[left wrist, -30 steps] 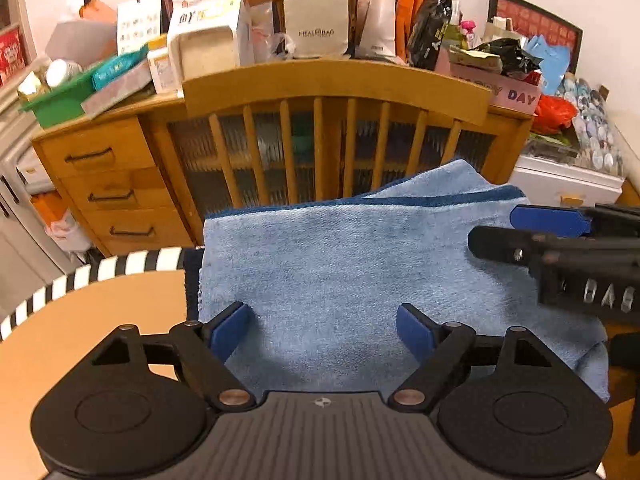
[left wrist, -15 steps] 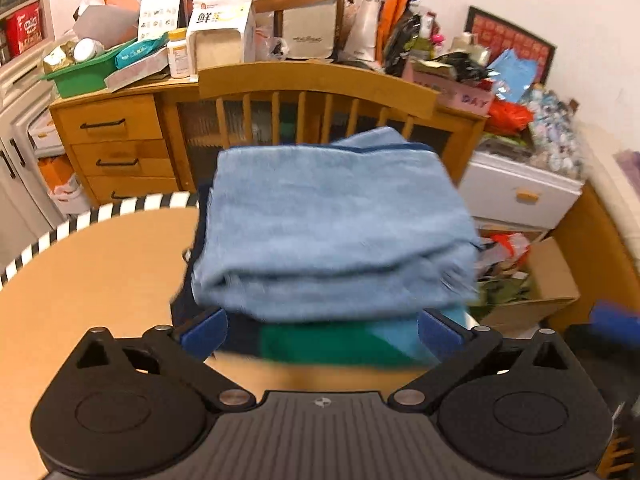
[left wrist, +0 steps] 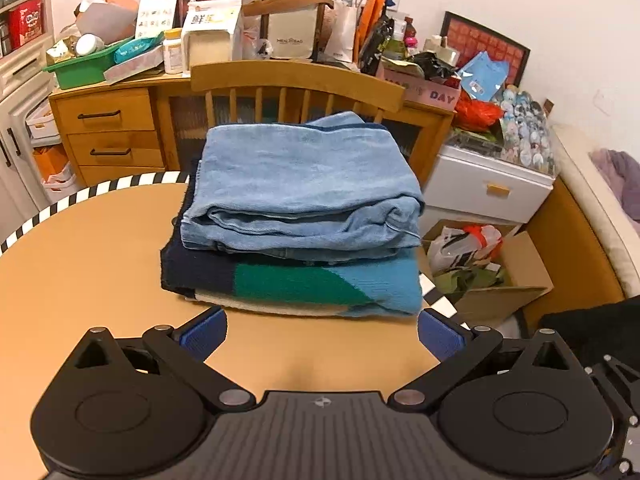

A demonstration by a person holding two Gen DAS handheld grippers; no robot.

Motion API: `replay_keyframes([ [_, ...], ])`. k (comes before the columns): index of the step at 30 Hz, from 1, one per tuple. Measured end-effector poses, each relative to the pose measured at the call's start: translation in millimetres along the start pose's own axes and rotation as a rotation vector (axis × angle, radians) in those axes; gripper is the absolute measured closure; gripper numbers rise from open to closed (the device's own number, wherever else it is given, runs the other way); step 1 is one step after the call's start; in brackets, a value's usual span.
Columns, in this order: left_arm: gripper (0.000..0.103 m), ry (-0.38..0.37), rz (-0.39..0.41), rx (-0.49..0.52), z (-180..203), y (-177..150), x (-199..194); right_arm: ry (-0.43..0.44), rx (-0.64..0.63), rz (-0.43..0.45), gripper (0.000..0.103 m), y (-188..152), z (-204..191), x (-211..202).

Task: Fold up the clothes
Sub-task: 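Open both grippers and withdraw them from the stacked jeans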

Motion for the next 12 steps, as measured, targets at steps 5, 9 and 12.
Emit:
replay_keyframes([
  [5, 0.000, 0.007, 0.021, 0.046, 8.6, 0.0, -2.0, -0.014, 0.001, 0.003, 0.003, -1.9, 4.5, -3.6],
  [9, 0.000, 0.012, 0.044, 0.055, 11.0, 0.7, -3.5, -0.020, 0.010, -0.009, 0.003, -4.6, 8.4, -3.0],
  [12, 0.000, 0.016, 0.051, 0.051, 10.8, 1.5, -3.3, -0.022, 0.011, -0.016, 0.003, -6.4, 10.0, -2.1],
])
Point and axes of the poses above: each gripper's, at about its wrist camera, not at the fingertips, and x roughly the way its jaws point, z to its right, y to its top, the point moved 1 cm from there along x, roughly the way its jaws point, and after that the axes turned 14 degrees about z, right-handed, at the moved point
